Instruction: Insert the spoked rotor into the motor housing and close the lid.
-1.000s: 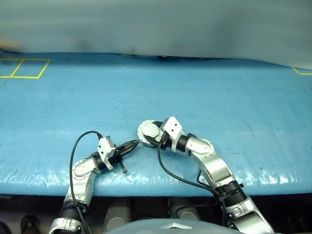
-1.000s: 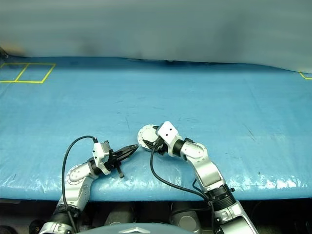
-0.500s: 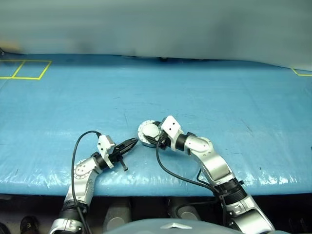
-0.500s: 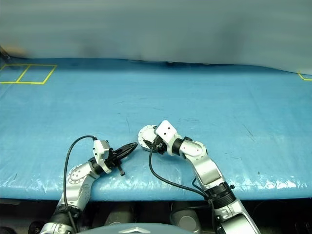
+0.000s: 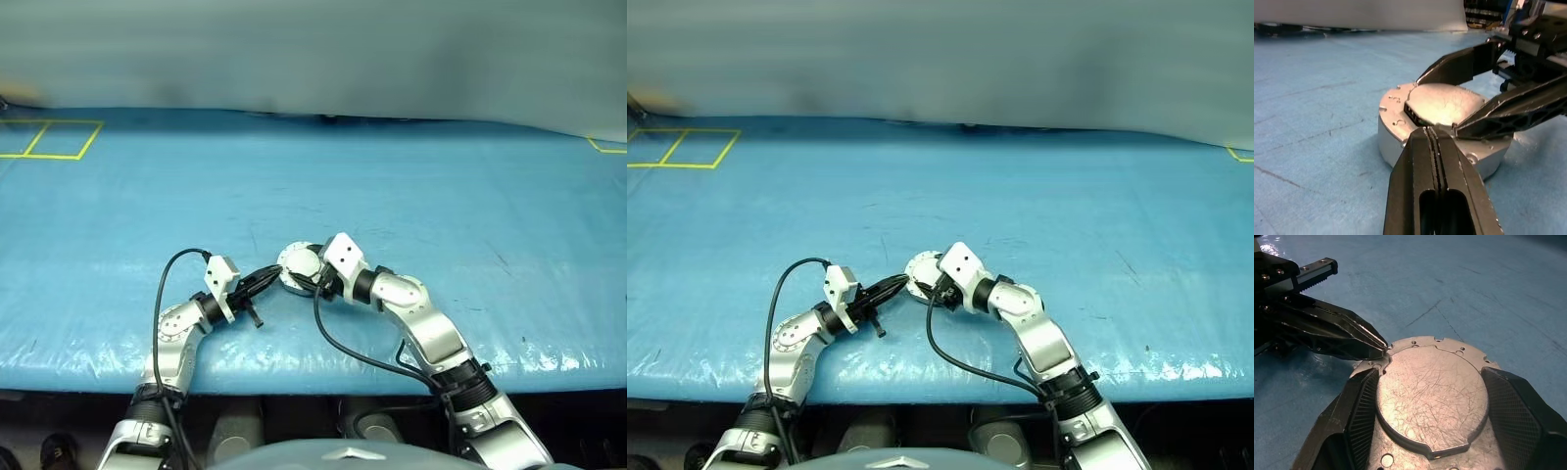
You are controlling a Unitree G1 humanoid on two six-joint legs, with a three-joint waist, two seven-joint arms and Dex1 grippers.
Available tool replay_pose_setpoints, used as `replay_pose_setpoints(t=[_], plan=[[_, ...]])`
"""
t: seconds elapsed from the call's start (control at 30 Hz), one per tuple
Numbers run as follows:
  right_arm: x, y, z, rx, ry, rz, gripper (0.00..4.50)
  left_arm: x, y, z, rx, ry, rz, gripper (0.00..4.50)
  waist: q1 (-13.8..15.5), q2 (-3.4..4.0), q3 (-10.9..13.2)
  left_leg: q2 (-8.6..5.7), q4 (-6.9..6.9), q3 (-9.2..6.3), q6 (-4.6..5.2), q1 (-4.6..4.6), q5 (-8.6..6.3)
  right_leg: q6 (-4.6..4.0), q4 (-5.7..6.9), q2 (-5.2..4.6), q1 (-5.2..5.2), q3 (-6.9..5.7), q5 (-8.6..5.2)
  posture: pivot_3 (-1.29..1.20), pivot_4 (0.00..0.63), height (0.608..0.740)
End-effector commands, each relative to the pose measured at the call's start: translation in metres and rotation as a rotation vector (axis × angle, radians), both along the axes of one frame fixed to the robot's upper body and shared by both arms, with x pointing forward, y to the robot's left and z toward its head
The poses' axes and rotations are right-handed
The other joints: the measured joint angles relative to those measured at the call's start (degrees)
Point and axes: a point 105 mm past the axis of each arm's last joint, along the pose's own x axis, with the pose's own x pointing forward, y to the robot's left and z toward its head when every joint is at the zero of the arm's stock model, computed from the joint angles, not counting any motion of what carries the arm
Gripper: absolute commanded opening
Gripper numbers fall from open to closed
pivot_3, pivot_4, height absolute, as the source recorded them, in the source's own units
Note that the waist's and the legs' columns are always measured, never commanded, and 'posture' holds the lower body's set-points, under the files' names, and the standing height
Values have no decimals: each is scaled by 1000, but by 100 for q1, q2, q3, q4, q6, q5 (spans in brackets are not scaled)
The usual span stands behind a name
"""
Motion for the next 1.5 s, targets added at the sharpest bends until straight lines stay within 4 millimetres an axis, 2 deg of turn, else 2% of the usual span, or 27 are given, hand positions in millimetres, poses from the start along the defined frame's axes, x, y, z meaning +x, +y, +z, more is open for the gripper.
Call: replay_pose_setpoints(t=[0.03,0.67,0.73,0.83,0.9,1.0,1.17,1.3,1.4,1.5], plan=[[-4,-8,-23,-62,79,-24,2983,-1,-8,-9,54,17,-16,0,2,-1,-4,0,1,0,0,1,0,0,0,0,1,0,0,0,150,740],[-7,-3,-23,-20,102,-4,2983,-8,-12,-9,49,42,-28,0,11,-2,-29,-1,-1,0,-2,3,-1,-1,-6,-3,4,0,-1,0,150,740],[-7,-3,-22,-12,108,-2,3720,-8,-13,-10,51,43,-28,0,12,-2,-29,-1,-1,0,-3,3,-2,-2,-7,-4,4,0,-2,0,150,740],[-8,-1,-16,10,90,10,4462,-8,-13,-10,51,45,-28,0,12,-2,-29,-1,-2,0,-3,2,-2,-2,-8,-4,4,0,-2,0,150,740],[-8,1,-10,53,87,15,4462,-8,-13,-10,52,44,-27,0,12,-3,-29,-1,-2,0,-3,2,-2,-2,-9,-4,4,0,-2,0,150,740],[-7,1,15,243,100,10,4462,-7,-10,-12,56,43,-13,0,19,-2,-29,-1,-4,-1,-4,-1,-3,-3,-11,-5,1,0,-3,0,150,740],[1,-13,47,438,81,-43,4462,-7,-9,-12,57,44,-8,0,22,0,-25,-2,-5,0,-5,-22,-3,-2,-11,-6,-15,0,-3,0,150,740],[12,-31,60,534,77,-132,4462,-6,-8,-11,47,38,-2,0,22,1,-25,-2,-7,0,-5,-29,-3,-2,-12,-5,-23,0,-3,0,150,740],[20,-48,60,579,92,-222,4462,-7,-9,-12,50,43,-9,0,25,1,-25,-1,-9,0,-5,-36,-3,-3,-10,-5,-31,0,-3,0,150,740],[21,-62,46,569,155,-306,4462,-7,-9,-13,55,45,-14,0,26,2,-25,-2,-11,1,-5,-45,-3,-2,-11,-6,-40,1,-3,0,150,740]])
